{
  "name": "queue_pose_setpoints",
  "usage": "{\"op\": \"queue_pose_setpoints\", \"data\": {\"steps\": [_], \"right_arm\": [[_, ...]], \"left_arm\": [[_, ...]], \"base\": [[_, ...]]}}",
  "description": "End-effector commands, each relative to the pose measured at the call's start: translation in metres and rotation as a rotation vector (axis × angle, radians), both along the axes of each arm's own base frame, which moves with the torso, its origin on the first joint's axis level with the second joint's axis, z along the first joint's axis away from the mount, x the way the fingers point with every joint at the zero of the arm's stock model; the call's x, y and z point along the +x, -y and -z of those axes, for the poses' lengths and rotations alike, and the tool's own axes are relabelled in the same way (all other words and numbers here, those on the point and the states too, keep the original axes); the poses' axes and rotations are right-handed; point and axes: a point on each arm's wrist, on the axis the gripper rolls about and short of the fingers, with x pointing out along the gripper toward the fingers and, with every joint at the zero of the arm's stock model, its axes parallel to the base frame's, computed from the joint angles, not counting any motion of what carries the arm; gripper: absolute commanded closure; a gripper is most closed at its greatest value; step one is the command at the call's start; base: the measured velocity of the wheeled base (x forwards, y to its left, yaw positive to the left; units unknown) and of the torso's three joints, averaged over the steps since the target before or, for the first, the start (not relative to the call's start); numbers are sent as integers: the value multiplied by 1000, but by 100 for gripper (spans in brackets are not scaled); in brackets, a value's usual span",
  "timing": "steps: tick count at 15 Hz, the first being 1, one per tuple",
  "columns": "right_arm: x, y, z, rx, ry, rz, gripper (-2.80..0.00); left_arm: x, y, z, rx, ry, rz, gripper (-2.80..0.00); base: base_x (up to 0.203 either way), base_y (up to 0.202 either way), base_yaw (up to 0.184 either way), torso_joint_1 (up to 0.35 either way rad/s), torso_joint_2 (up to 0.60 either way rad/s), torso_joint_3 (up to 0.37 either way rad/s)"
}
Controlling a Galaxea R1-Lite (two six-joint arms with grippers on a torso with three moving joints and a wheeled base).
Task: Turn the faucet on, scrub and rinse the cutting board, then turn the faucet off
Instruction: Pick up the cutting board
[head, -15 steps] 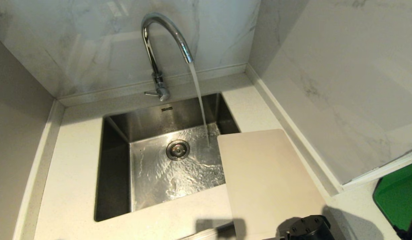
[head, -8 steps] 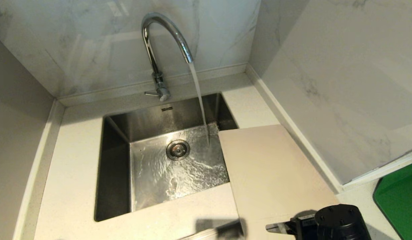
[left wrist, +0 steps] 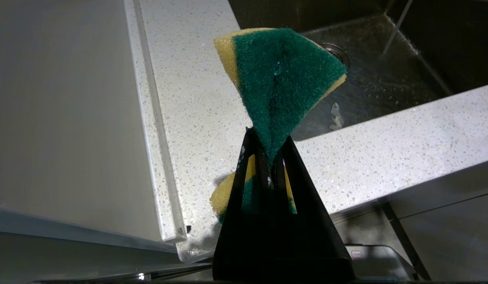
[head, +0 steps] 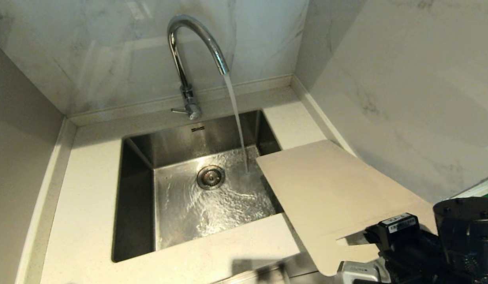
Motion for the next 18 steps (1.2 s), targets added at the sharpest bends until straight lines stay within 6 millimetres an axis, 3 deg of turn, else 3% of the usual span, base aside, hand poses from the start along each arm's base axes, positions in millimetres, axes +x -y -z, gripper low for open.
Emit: {"op": "queue_pose_setpoints", "data": {"steps": [1,6,13,18], "right_arm": [[-14,7,-29,-13,144,-31,0],[-36,18,-58,-70,237,-73,0],[-42,18,-67,-24,265,-166,0],[-41,6,-72,-46,277,-262,0]], "left_arm": [[0,0,0,0,-2,-1,0],[0,0,0,0,-2,-1,0],[0,0,0,0,-2,-1,0],[0,0,0,0,-2,-1,0]], "base": [[0,0,0,0,0,0],[0,0,0,0,0,0],[0,0,0,0,0,0],[0,0,0,0,0,0]]}}
